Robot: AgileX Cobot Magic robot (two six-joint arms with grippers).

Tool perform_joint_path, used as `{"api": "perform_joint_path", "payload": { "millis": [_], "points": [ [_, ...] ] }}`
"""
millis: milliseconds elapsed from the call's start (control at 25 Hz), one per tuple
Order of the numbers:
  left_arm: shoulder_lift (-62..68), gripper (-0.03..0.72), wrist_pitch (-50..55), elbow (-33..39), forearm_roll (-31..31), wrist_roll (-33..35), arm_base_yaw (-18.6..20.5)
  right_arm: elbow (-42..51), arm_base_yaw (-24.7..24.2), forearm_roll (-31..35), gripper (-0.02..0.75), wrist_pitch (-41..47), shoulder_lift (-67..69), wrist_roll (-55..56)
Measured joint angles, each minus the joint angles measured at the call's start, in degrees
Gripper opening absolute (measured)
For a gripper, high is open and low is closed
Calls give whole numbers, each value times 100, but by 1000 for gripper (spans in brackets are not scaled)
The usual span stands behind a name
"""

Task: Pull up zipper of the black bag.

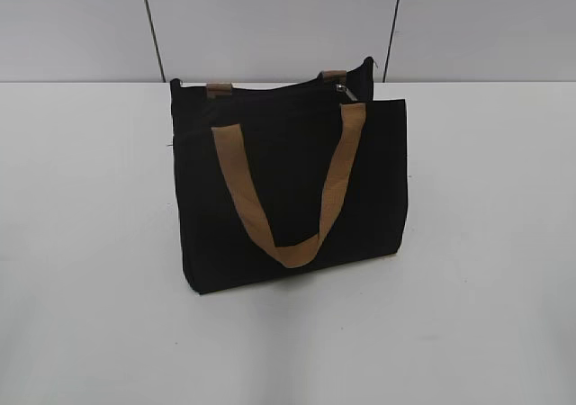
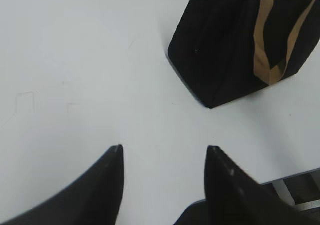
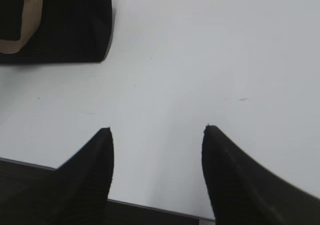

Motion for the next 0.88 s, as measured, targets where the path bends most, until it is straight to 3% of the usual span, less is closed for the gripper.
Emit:
{"api": "perform_joint_path", "payload": {
  "millis": [520, 680, 880],
  "points": [
    [0, 312, -11, 0, 0, 0, 70, 0, 0, 0, 443, -19, 0, 0],
    [0, 295, -11, 0, 0, 0, 333, 0, -40, 0, 443, -19, 0, 0],
    [0, 291, -11, 0, 0, 0, 942, 0, -386, 0, 443, -19, 0, 0]
  ]
}}
